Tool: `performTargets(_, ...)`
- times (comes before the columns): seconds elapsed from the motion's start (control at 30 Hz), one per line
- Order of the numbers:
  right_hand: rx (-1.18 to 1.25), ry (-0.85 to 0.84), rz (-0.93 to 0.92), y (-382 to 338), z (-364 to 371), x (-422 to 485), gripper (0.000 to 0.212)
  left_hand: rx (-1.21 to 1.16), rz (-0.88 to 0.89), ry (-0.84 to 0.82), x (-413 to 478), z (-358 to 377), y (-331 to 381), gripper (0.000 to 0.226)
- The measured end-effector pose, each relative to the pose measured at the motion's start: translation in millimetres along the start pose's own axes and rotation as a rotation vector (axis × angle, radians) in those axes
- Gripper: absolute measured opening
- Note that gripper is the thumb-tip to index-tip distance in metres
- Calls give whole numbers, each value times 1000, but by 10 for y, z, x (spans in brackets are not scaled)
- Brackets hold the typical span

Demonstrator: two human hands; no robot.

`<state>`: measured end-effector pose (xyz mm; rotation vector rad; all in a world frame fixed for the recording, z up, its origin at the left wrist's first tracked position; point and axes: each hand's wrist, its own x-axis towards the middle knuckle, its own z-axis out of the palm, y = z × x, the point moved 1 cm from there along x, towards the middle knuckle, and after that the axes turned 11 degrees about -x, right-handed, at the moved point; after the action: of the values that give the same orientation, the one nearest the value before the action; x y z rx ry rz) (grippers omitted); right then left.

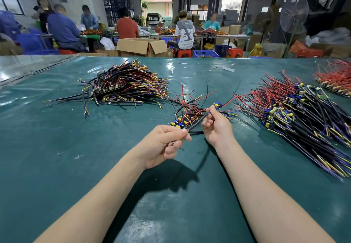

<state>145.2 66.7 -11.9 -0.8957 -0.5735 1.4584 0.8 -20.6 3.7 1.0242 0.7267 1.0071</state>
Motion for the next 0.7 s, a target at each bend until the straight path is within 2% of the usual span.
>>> performTargets(0.1,2,4,-30,-18,-15,11,31,59,-54,4,1,-12,-17,33)
performTargets(0.27,35,1,-23,-29,-22,18,32,4,-205,39,2,-7,-28,41)
performTargets(0.43,-22,-10,-25,-18,1,16,31,-3,-200,76,16,-18,-25,42)
performTargets(0.53,-59,-21,-36,-7,14,8,30,-17,-186,64,0,-5,2,28)
performTargets(0.7,17,15,-27,-31,5,6,30,-31,-166,94,39,-9,-14,29)
